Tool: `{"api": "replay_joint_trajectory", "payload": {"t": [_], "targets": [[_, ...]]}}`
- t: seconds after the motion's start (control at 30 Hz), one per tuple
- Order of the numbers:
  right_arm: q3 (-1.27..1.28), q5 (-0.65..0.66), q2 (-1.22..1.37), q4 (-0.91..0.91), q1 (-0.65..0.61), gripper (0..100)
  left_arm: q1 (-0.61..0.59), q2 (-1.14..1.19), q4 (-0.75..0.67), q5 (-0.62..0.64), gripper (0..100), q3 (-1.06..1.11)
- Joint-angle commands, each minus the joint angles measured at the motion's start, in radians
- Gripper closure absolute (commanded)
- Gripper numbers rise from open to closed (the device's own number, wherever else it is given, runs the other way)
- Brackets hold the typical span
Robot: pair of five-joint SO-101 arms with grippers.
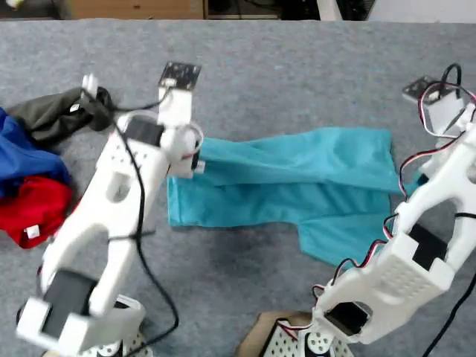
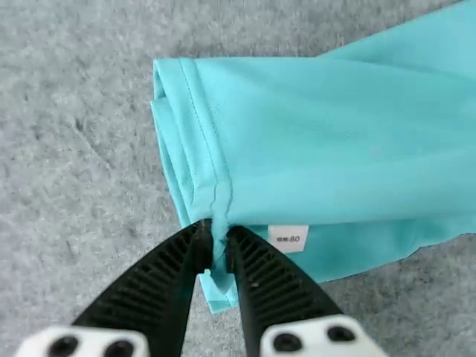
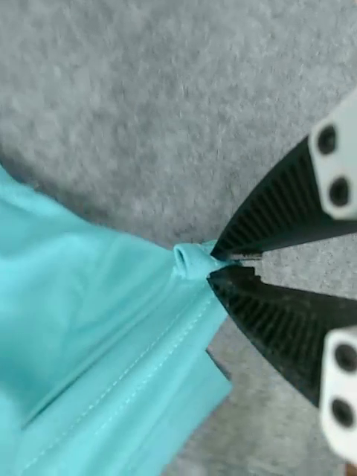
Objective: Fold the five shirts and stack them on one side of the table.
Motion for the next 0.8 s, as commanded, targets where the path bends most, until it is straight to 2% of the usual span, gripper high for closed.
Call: {"api": "replay_joint_trajectory", "payload": {"t": [0.0, 0.13, 0.33, 0.77], "targets": [[0.030, 0.057, -0.074, 0.011, 0.041, 99.4, -0.009, -0.182, -0.077, -0.005, 98, 0.163], [0.087, 0.109, -0.088, 0.011, 0.045, 99.4, -0.011, -0.280, -0.084, -0.005, 98, 0.252], [0.269, 0.201, -0.248, -0.009, 0.027, 99.4, -0.035, -0.297, -0.089, -0.006, 98, 0.273], [0.878, 0.204, -0.532, -0.381, 0.033, 99.4, -0.037, -0.295, -0.322, -0.006, 98, 0.489]]}}
